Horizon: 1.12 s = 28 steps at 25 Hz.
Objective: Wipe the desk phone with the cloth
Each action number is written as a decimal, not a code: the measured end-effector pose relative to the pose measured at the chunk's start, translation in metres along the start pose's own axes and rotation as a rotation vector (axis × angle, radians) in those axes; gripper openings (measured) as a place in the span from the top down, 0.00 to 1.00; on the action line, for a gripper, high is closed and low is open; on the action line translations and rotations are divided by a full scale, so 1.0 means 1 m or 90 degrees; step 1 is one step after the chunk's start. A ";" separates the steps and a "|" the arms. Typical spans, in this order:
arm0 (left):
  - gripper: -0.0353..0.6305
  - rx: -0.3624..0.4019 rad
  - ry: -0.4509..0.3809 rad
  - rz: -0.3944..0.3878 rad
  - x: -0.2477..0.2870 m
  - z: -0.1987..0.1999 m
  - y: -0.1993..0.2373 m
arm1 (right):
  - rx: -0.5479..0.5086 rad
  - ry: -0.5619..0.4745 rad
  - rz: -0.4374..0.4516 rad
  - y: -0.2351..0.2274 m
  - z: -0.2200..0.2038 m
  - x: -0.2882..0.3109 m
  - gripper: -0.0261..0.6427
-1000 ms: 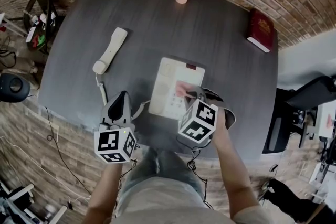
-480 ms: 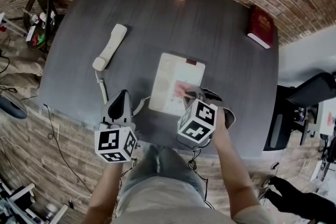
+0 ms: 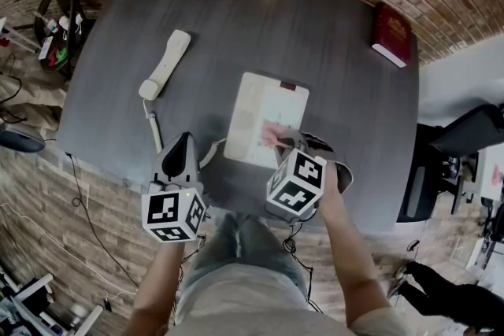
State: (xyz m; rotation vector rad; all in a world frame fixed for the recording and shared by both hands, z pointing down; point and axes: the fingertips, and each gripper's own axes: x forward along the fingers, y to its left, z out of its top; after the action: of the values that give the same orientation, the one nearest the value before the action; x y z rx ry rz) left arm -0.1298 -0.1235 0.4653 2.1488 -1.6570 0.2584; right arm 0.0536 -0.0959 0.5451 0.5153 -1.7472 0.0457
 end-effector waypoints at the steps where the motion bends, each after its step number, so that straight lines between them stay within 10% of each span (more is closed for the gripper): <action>1: 0.94 0.000 0.000 0.000 -0.001 -0.001 0.000 | 0.000 0.000 0.001 0.002 0.000 0.000 0.93; 28: 0.94 0.000 0.006 -0.008 -0.028 -0.019 0.001 | 0.015 0.004 0.036 0.053 -0.007 -0.003 0.93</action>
State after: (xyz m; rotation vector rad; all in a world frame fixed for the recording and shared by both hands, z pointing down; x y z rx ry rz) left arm -0.1368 -0.0911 0.4719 2.1539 -1.6373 0.2644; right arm 0.0414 -0.0453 0.5570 0.4824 -1.7563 0.1088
